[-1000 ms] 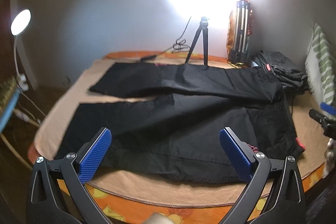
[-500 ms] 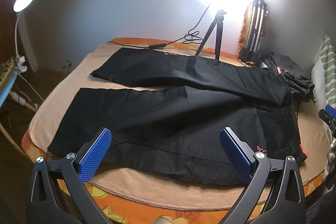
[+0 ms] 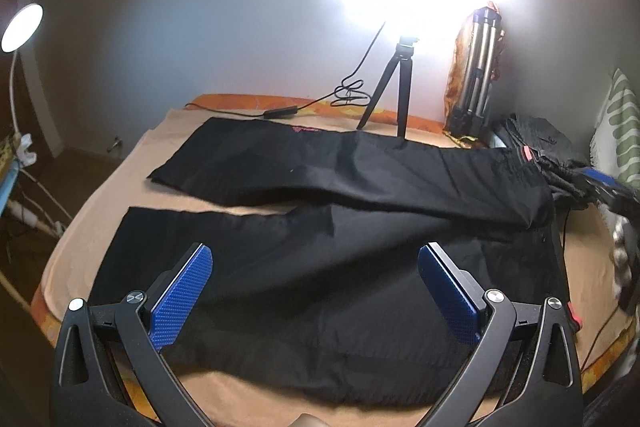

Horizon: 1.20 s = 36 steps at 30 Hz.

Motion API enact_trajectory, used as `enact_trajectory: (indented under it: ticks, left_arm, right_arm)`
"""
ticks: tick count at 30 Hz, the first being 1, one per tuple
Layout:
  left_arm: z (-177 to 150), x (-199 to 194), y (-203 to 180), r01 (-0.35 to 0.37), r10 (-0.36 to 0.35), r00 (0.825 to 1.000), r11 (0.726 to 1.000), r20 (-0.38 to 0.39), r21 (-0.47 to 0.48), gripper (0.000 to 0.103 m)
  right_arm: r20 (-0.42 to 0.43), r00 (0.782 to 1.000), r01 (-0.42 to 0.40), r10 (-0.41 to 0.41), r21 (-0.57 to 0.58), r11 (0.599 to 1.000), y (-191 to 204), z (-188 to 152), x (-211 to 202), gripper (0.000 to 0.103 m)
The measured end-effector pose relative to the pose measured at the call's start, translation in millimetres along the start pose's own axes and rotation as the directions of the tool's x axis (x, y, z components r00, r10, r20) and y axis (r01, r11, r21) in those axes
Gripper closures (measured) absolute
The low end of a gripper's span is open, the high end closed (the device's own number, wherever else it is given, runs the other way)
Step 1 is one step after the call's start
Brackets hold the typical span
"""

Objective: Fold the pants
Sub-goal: 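Move the right tool to the trouser leg hem and close on it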

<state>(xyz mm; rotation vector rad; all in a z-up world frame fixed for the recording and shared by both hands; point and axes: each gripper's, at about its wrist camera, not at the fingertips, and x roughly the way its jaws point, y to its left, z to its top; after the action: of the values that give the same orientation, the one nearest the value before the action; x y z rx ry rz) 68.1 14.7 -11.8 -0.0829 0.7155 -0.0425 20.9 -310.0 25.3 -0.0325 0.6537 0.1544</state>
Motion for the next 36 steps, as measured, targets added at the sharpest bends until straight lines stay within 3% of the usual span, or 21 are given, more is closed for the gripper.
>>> enact_trajectory:
  ticks: [6, 13, 19, 26, 32, 36]
  left_arm:
    - [5, 25, -15, 0.029, -0.029, 0.999, 1.0, -0.031, 0.011, 0.0]
    - [9, 40, -21, 0.021, -0.021, 0.999, 1.0, -0.041, 0.018, 0.0]
    - [16, 51, -11, 0.001, -0.002, 0.999, 1.0, -0.046, -0.024, 0.0]
    - [18, 65, -6, -0.007, 0.004, 0.998, 0.999, -0.066, -0.052, 0.001]
    - [17, 72, -6, -0.02, 0.017, 0.997, 0.999, -0.077, -0.042, 0.0]
    - [19, 75, -5, -0.011, 0.006, 0.996, 0.998, -0.084, -0.065, 0.001]
  right_arm:
    - [-0.088, 0.996, -0.05, 0.033, -0.203, 0.978, 2, 47, 57, 0.014]
    - [-0.219, 0.97, -0.184, 0.109, -0.359, 0.915, 18, 89, 142, 0.02]
    - [-0.359, 0.927, -0.247, 0.111, -0.36, 0.9, 14, 101, 211, 0.023]
    - [-0.473, 0.88, -0.291, 0.048, -0.455, 0.842, 26, 96, 276, 0.023]
    - [-0.554, 0.831, -0.32, 0.053, -0.396, 0.861, 14, 96, 315, 0.023]
    - [-0.584, 0.809, -0.343, 0.063, -0.383, 0.857, 13, 92, 328, 0.022]
